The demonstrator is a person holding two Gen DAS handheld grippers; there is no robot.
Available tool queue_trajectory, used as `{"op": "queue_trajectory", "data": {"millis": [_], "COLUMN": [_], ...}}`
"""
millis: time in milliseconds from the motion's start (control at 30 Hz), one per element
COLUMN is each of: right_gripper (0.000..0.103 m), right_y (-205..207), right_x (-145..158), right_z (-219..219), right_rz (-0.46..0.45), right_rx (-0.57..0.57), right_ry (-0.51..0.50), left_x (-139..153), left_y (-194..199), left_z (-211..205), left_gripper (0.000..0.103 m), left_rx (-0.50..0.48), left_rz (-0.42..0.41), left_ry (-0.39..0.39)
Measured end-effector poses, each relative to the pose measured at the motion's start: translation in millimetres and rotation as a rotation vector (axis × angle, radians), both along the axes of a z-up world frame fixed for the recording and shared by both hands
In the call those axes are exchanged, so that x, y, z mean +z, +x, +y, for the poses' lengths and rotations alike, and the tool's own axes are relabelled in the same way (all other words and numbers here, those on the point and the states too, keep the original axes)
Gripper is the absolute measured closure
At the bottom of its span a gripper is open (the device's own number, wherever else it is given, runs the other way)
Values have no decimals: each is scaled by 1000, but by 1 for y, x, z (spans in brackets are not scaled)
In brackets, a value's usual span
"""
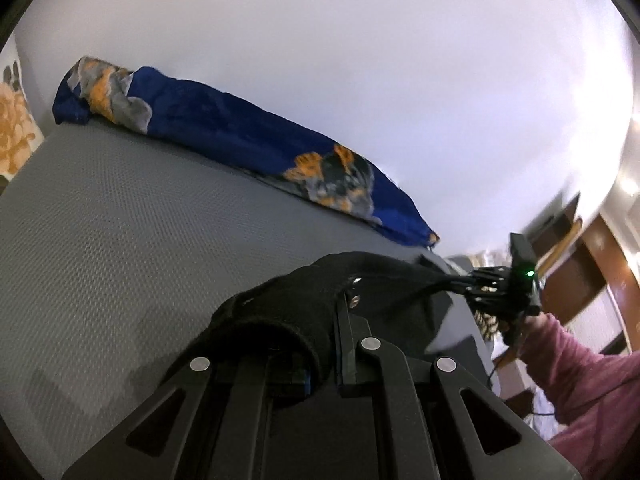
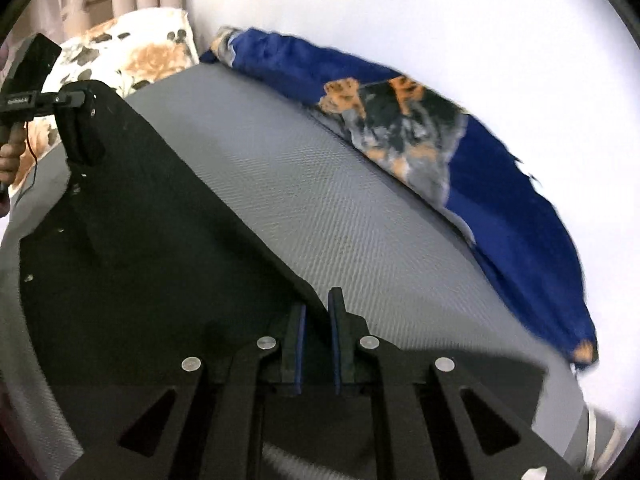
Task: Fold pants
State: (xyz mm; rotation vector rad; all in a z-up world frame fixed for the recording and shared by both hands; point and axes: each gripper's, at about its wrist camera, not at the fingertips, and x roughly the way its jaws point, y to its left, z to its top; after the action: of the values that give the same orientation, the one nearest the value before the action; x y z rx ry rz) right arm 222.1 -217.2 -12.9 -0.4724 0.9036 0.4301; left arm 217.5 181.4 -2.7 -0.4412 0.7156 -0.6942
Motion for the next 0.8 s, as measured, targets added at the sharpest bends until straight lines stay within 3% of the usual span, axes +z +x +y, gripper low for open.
{"op": "queue_trajectory", "data": {"millis": [133, 333, 600, 800], "right_gripper": [95, 96, 96, 97], "right_y": [-68, -139, -163, -160], "right_x": [1, -35, -103, -114], "right_z": [-11, -14, -12, -10], "right_rz": [0, 78, 195, 200], "right_rx": [-78, -162, -206, -204], "right_ry": [49, 124, 122, 115], "left_x": [-9, -44, -111, -100], "left_y": [-38, -97, -136, -147], "left_z": [-2, -4, -19, -18], "left_gripper": [95, 92, 90, 82], "left_rx": [-37, -72, -117, -116], "left_rz": [28, 111, 281, 320], "left_ry": [9, 95, 274, 311]}}
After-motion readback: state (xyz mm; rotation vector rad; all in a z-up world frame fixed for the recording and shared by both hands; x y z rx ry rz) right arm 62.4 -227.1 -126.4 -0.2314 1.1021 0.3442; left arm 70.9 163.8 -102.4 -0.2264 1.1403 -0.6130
